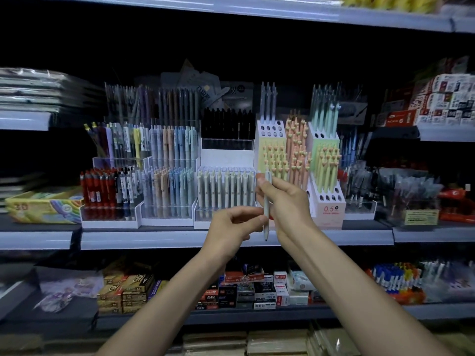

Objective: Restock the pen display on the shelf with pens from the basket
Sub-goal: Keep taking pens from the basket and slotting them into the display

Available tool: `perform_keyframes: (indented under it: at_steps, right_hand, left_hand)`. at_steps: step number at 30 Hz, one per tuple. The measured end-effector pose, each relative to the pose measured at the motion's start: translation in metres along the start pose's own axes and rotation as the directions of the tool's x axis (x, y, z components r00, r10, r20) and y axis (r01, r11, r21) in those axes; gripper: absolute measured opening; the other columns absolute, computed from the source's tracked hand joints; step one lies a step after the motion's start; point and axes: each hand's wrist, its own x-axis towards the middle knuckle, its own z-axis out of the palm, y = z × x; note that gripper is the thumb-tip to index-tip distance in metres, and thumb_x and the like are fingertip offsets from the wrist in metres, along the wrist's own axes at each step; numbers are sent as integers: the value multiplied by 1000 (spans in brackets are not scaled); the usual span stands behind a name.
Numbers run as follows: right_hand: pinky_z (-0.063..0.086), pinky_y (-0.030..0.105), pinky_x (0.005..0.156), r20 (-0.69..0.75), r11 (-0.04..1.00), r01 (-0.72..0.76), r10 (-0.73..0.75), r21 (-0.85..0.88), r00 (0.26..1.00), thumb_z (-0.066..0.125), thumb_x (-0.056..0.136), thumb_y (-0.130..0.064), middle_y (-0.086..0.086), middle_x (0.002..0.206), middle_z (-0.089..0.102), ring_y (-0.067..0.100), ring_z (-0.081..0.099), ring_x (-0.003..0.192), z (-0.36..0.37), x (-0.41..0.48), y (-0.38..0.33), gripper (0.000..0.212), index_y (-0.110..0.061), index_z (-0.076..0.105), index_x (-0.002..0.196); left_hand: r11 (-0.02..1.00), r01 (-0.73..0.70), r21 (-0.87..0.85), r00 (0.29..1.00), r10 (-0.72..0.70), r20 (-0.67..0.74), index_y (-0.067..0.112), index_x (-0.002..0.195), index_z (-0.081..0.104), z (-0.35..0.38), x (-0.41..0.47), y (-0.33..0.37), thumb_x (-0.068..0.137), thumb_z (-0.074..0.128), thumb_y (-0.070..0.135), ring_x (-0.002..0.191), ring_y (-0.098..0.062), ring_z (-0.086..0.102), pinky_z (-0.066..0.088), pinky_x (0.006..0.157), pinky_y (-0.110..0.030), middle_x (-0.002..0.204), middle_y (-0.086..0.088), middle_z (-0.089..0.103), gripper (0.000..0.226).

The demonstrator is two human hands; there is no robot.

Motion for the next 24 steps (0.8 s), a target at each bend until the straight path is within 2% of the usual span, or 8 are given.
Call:
perform_keyframes:
  at_steps: [3,5,7,9,11,18,22,24]
  right_hand:
    - [52,44,107,-14,996,-58,59,65,998,80,87,-14,7,123,73,25,65,123,-1,2,3,27,-15,72,113]
    - [52,46,107,-30,996,-70,71,57,997,82,84,-11,10,129,71,27,63,126,-2,3,6,38,-10,69,119]
    - [53,46,105,-28,998,-54,55,37,998,85,81,-11,8,127,72,28,65,124,-5,4,8,40,-13,69,119]
    - [55,46,103,-18,998,-15,14,-56,1000,86,81,-16,3,122,74,25,67,119,-7,3,8,37,-19,74,117]
    - [57,45,100,-19,990,24,-27,-140,999,85,84,-24,1,120,74,21,69,115,-9,3,8,42,-12,74,122]
    - [61,42,93,24,924,184,-187,-335,982,84,85,-28,-3,105,77,9,73,97,-16,11,0,28,-24,75,111]
    - [64,45,83,19,874,244,-260,-420,965,86,84,-22,-10,90,77,3,73,85,-15,27,2,18,-18,79,100]
    - [63,42,85,7,845,282,-313,-454,950,86,83,-18,-8,86,77,6,74,83,-12,40,4,14,-16,80,95]
  left_hand:
    - [999,17,-32,999,-18,-27,15,102,79,7,-1,-1,87,83,22,92,-18,77,57,82,-35,90,-4,81,17]
    - [999,3,-34,999,-5,-51,11,95,79,9,-1,-3,86,84,18,81,-14,76,55,70,-23,85,-9,80,13]
    - [999,-28,-18,998,27,-57,8,92,80,10,1,-6,87,83,14,74,-11,73,51,61,-14,83,-12,79,8]
    - [999,-45,-1,998,44,-54,9,91,81,10,4,-10,89,80,13,76,-10,73,51,61,-10,84,-11,79,4]
    - [998,-60,4,996,60,-62,7,93,82,9,8,-15,90,79,10,77,-9,74,48,62,-8,83,-9,80,5]
    - [995,-81,63,986,89,-139,4,95,82,4,36,-28,86,83,8,80,-10,76,54,74,-15,84,-5,81,9]
    - [987,-83,139,980,106,-166,9,92,82,2,61,-33,84,85,10,83,-12,77,58,85,-26,84,0,81,8]
    - [981,-89,174,974,122,-191,11,91,82,2,74,-32,83,86,10,82,-11,76,56,82,-26,83,0,80,9]
